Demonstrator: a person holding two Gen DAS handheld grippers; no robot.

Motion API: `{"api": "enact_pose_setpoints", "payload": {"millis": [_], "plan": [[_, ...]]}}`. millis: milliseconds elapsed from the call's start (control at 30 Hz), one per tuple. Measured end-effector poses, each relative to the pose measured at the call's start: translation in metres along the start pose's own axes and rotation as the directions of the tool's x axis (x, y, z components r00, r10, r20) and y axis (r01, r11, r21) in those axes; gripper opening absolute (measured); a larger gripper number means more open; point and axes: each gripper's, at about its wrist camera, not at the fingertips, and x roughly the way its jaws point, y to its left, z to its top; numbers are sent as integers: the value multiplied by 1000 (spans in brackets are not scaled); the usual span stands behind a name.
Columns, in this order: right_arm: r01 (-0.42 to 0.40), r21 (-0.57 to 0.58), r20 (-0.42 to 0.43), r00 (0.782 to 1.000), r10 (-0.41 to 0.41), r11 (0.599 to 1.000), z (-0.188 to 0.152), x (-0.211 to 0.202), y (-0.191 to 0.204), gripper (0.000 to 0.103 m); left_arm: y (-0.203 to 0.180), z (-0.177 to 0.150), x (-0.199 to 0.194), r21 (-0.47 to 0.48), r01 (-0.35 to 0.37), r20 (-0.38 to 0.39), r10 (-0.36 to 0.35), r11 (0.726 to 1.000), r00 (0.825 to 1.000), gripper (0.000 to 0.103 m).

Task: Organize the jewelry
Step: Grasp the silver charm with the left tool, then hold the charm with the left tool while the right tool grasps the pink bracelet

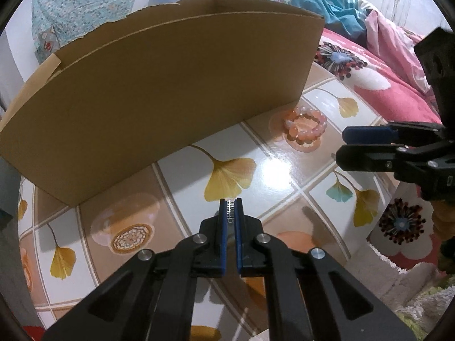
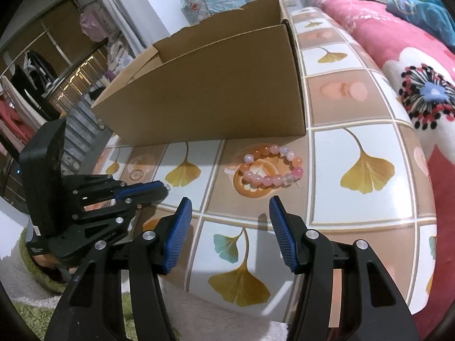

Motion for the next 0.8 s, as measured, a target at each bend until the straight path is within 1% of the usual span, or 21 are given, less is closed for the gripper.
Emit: {"api": "enact_pose_setpoints", "payload": {"millis": [167,300,433,533,667,800], "plan": [[2,-10,18,1000,-2,1000,2,-3,0,48,6,2,-9,-24,-7,14,8,1000,1000,4],[20,-46,38,999,-18,999,10,-1,4,45,9,5,-10,-40,-12,13,12,999,1000,4],[46,-90,43,998,-43,995,21,9,10,39,11,7,-9,-54,-16,5,17,998,1000,4],[54,-114,36,998,-50,992,27,19,12,37,11,8,-8,-62,-21,2,21,998,1000,4],[101,-156,3,995,-102,983,32,35,16,32,14,9,-6,-77,-29,-8,28,997,1000,4],[146,-192,-17,988,-152,970,31,44,20,29,15,11,-5,-82,-35,-12,34,996,999,4]]}}
